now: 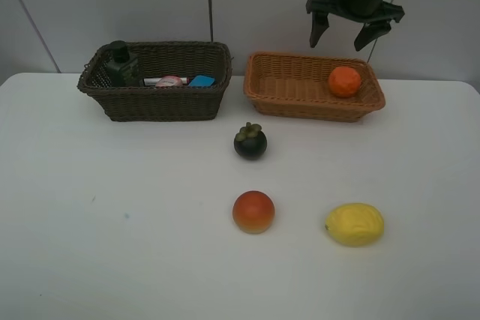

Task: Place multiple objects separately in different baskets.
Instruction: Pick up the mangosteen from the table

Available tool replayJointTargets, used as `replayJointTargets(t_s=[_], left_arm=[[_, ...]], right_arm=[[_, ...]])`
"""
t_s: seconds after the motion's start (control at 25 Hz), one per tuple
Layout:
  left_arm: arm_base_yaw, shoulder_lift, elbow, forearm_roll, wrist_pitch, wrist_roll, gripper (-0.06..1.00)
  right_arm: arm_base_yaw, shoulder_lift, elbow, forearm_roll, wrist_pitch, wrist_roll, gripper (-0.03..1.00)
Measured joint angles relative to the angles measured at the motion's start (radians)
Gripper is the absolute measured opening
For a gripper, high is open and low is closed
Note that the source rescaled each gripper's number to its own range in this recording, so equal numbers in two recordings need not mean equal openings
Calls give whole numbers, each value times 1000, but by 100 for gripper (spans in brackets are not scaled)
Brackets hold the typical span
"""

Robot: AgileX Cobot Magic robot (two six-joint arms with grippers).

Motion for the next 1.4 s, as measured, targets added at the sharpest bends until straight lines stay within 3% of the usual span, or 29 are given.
replayJointTargets(t_s=[0.28, 0.48, 0.92, 1.04, 1.4], left_arm=[[0, 0, 0, 0, 0, 0, 100], [0, 0, 0, 0, -1, 0, 100], [0, 0, 0, 0, -2, 0, 100], [0, 0, 0, 0, -2, 0, 100], [0, 0, 0, 0, -2, 0, 100]], right_arm=[[232, -44, 227, 5, 8, -11, 99], [338, 3, 259, 0, 10, -27, 99], [346, 109, 265, -23, -131, -61, 99], [346, 128, 265, -69, -170, -63, 99], [346, 202, 265, -121, -193, -65, 99]])
